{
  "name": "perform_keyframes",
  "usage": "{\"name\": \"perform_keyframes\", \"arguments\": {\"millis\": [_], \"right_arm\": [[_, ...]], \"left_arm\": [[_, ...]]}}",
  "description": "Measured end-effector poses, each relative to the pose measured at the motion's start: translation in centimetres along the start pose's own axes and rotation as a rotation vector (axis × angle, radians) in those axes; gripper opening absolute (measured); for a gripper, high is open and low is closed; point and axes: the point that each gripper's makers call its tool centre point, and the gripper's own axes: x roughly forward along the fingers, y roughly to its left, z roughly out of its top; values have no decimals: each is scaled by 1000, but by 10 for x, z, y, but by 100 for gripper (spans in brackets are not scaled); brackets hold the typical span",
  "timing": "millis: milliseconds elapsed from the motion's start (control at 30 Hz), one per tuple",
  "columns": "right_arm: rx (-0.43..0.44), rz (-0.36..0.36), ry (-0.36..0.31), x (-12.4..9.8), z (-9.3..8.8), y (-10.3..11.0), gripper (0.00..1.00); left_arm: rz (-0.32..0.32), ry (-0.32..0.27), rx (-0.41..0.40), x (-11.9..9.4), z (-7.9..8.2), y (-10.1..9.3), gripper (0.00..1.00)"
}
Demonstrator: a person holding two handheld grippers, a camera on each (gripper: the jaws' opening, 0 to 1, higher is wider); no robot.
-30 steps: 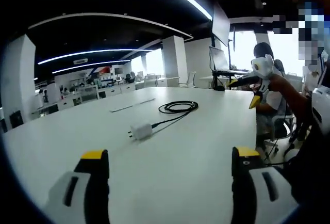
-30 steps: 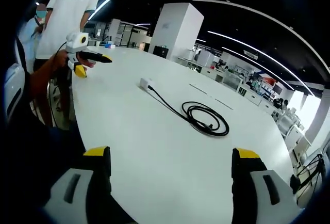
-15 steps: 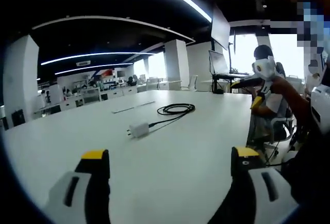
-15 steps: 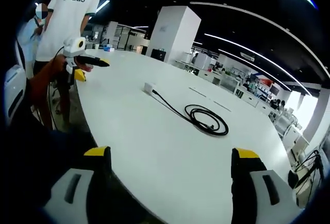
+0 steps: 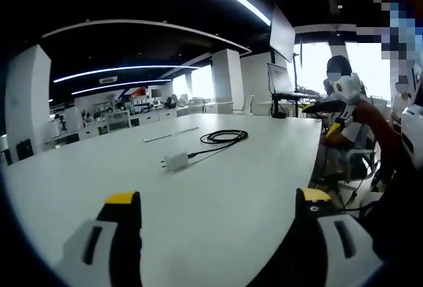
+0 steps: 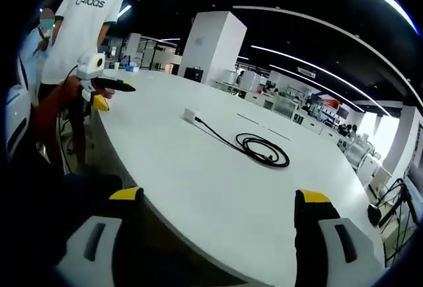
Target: Plug the desk Type‑C cable into the charger adapter.
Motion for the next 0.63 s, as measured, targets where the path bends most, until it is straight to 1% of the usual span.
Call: {"name": "perform_keyframes", "arguments": {"millis": [167,267,367,500,633], "right_arm": [[4,-4,5,-8,-2,1,97],[-2,-4,7,-17,-3,0,98],[-1,-14,4,-24,-6,-3,99],[3,-13,2,-27,-11,-2,100],[6,-17,-2,-29,-13,1,100]], "left_arm": [[6,-2,0,-4,-1,-3,97],[4,1,8,-4,3,-13,98],[8,-1,18,-4,6,-18,98],[11,-11,24,-7,8,-24,98],[16,-17,25,-10,8,-25,100]]}}
